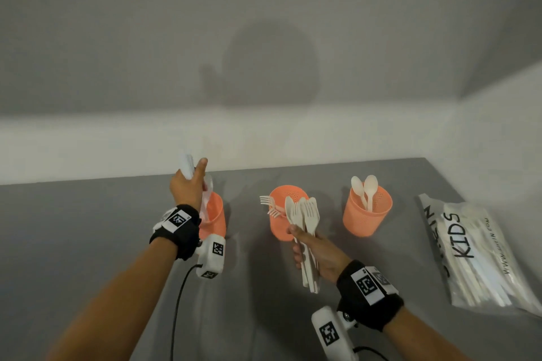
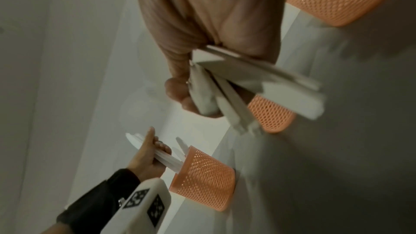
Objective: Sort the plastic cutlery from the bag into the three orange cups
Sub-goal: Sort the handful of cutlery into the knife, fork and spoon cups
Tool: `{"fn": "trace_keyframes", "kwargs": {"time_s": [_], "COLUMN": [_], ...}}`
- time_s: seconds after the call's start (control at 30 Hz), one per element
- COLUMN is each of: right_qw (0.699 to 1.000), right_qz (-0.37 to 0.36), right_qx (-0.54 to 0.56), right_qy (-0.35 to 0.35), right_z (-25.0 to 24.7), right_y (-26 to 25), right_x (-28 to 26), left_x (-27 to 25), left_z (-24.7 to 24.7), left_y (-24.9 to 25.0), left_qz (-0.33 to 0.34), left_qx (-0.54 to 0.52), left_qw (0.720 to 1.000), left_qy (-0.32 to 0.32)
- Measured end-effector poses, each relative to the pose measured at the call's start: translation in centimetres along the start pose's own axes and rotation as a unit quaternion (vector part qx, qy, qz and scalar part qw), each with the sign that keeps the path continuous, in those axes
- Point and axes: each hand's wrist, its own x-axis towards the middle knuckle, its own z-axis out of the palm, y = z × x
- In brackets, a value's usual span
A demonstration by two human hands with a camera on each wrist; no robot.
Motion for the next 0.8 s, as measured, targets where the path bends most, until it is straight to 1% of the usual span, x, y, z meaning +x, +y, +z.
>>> {"fn": "trace_keyframes", "kwargs": {"time_s": [0.07,0.13,0.17,0.23,0.3,0.33,0.37,0.4,0.47,0.57,0.6,0.63,0.7,0.73,0.8], "right_qw": [1.000,1.000,1.000,1.000,1.000,1.000,1.000,1.000,0.999,0.999,0.999,0.999,0.999,0.999,0.999], "right_qz": [0.003,0.008,0.011,0.016,0.015,0.013,0.011,0.010,0.010,0.004,0.000,-0.005,-0.017,-0.022,-0.028], "right_qx": [-0.005,-0.006,-0.004,0.001,0.004,0.008,0.013,0.017,0.025,0.022,0.018,0.017,0.021,0.022,0.017], "right_qy": [0.009,0.014,0.015,0.014,0.006,-0.001,-0.008,-0.013,-0.023,-0.036,-0.039,-0.043,-0.046,-0.040,-0.017], "right_z": [-0.3,-0.4,-0.4,-0.3,-0.1,0.0,0.2,0.3,0.7,1.0,1.1,1.1,1.0,0.9,0.5], "right_y": [0.3,0.6,0.7,0.8,0.9,0.9,0.9,0.9,0.9,1.0,1.0,1.1,1.3,1.4,1.6], "right_x": [0.2,0.2,0.3,0.2,0.1,0.0,-0.2,-0.3,-0.6,-1.0,-1.2,-1.4,-1.6,-1.7,-1.9], "left_x": [-0.5,-0.6,-0.7,-0.8,-1.5,-2.1,-2.9,-3.8,-6.0,-10.0,-11.3,-12.6,-14.6,-15.4,-16.7], "left_z": [-0.2,-0.6,-0.8,-1.3,-1.6,-1.6,-1.4,-1.1,-0.2,1.1,1.5,2.0,2.8,3.1,3.6], "left_y": [-1.1,-1.4,-1.3,-0.5,0.8,1.3,1.8,2.1,2.3,1.7,1.4,1.1,0.7,0.7,0.9], "left_qz": [0.001,0.023,0.046,0.116,0.183,0.199,0.194,0.177,0.133,0.073,0.048,0.027,0.009,0.012,0.038], "left_qx": [0.004,0.033,0.064,0.116,0.115,0.097,0.068,0.037,0.005,0.024,0.023,0.021,0.018,0.019,0.028], "left_qw": [1.000,0.998,0.996,0.986,0.976,0.975,0.978,0.982,0.982,0.962,0.954,0.950,0.953,0.958,0.964], "left_qy": [-0.030,-0.044,-0.043,-0.026,-0.008,-0.010,-0.025,-0.054,-0.131,-0.261,-0.295,-0.310,-0.301,-0.285,-0.260]}}
